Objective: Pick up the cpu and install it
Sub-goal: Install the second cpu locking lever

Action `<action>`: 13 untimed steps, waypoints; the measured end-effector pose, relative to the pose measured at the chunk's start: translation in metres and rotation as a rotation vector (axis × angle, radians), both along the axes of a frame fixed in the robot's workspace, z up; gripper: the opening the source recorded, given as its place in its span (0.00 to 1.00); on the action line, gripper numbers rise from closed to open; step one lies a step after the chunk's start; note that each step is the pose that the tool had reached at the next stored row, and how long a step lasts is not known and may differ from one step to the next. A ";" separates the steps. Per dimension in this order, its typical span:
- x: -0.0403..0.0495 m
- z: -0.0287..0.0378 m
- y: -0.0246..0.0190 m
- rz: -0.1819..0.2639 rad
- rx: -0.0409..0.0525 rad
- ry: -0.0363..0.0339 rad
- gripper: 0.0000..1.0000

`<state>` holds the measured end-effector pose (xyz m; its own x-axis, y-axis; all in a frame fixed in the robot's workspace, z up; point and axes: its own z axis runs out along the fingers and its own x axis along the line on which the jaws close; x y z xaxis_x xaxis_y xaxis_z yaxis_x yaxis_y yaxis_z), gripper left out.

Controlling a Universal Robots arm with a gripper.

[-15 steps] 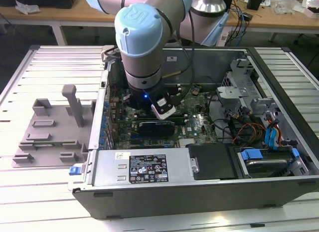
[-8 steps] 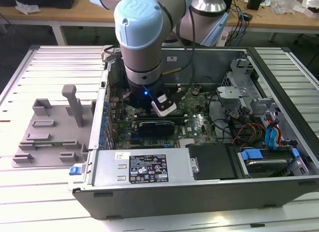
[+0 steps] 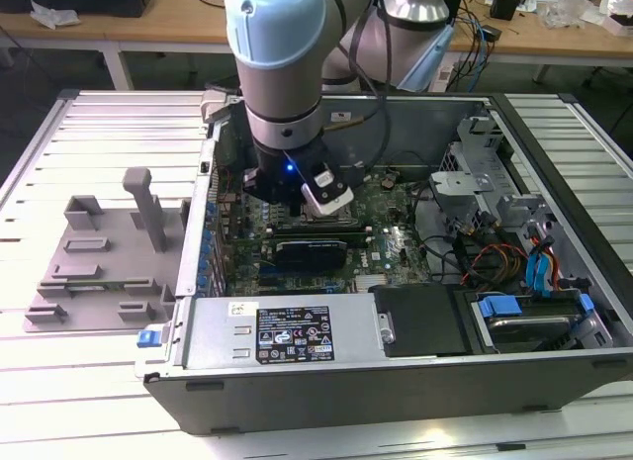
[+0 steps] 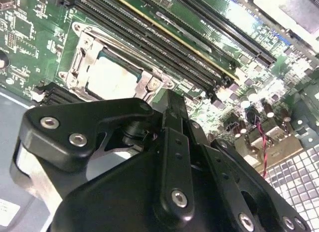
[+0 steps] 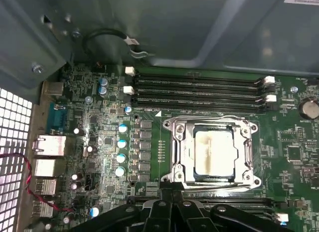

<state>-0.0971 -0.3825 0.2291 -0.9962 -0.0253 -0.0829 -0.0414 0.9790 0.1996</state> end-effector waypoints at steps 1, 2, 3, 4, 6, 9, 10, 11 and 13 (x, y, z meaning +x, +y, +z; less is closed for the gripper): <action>0.0034 -0.0001 0.0005 0.000 0.0001 -0.0001 0.11; 0.0121 -0.0001 0.0008 -0.001 0.0001 0.0000 0.11; 0.0157 -0.0001 0.0010 -0.001 0.0001 0.0000 0.11; 0.0182 -0.0001 0.0010 -0.001 0.0001 0.0000 0.11; 0.0304 -0.0004 0.0011 -0.001 0.0001 0.0004 0.11; 0.0440 -0.0008 0.0108 -0.001 -0.0020 0.0007 0.11; 0.0449 -0.0010 0.0171 -0.001 -0.0096 0.0008 0.11; 0.0451 -0.0009 0.0195 -0.001 -0.0203 0.0011 0.11; 0.0456 -0.0010 0.0247 -0.001 -0.0582 0.0026 0.11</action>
